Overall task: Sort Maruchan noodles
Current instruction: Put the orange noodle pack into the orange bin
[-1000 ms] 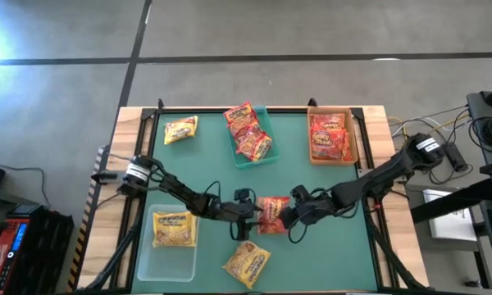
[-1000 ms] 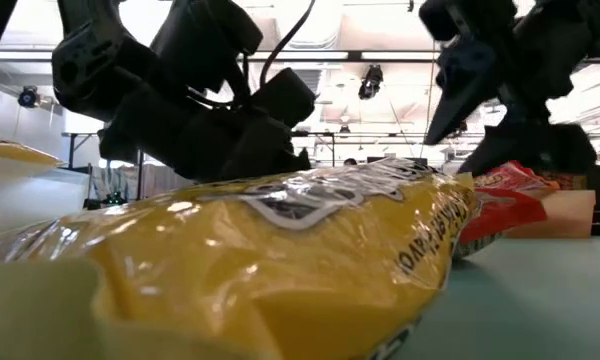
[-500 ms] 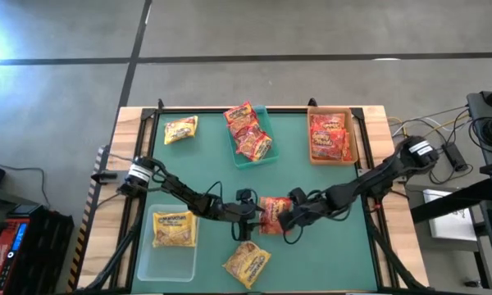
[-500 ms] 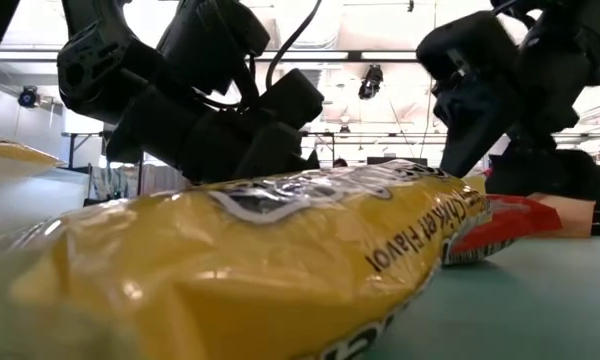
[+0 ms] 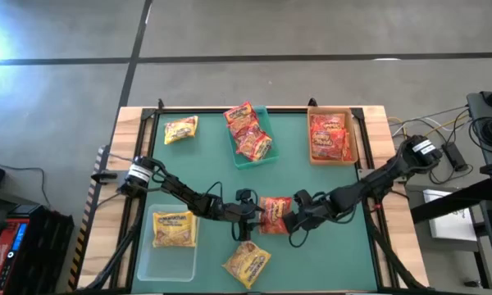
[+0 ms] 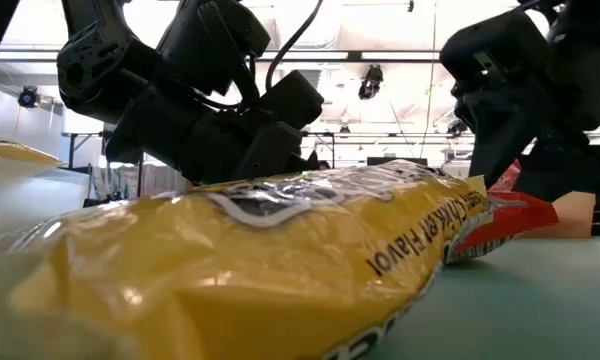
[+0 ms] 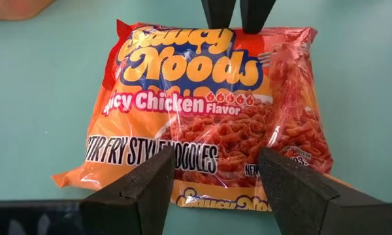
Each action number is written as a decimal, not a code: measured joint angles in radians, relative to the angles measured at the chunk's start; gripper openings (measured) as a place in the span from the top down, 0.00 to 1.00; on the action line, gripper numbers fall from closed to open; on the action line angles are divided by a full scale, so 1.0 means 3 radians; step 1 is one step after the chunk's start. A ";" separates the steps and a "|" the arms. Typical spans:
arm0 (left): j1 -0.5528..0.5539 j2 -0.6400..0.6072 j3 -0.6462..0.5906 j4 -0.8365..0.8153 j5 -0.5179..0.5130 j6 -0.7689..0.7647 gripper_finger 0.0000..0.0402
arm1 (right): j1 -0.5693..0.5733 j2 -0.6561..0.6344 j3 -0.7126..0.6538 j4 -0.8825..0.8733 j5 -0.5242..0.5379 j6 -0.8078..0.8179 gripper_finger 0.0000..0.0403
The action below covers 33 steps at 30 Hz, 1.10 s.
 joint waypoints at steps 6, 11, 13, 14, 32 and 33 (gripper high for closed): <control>0.0000 0.0000 -0.0001 -0.0007 0.0000 -0.0014 0.49 | 0.0041 -0.0001 -0.0041 0.0025 0.0289 0.0051 0.52; 0.0000 0.0001 -0.0003 -0.0007 0.0000 -0.0014 0.49 | 0.0040 0.0064 -0.0053 0.0171 0.0580 -0.0031 0.52; 0.0000 0.0002 -0.0003 -0.0007 0.0000 -0.0014 0.49 | 0.0040 0.0107 -0.0060 0.0216 0.0580 -0.0063 0.52; 0.0000 0.0003 -0.0003 -0.0007 0.0000 -0.0015 0.49 | 0.0040 0.0137 -0.0061 0.0240 0.0587 -0.0065 0.52; 0.0000 0.0003 -0.0006 -0.0005 -0.0009 -0.0015 0.49 | 0.0037 0.0308 -0.0071 0.0675 0.0685 -0.0637 0.52; 0.0001 0.0003 -0.0006 -0.0005 -0.0008 -0.0015 0.49 | 0.0037 0.0296 -0.0071 0.0667 0.0680 -0.0635 0.52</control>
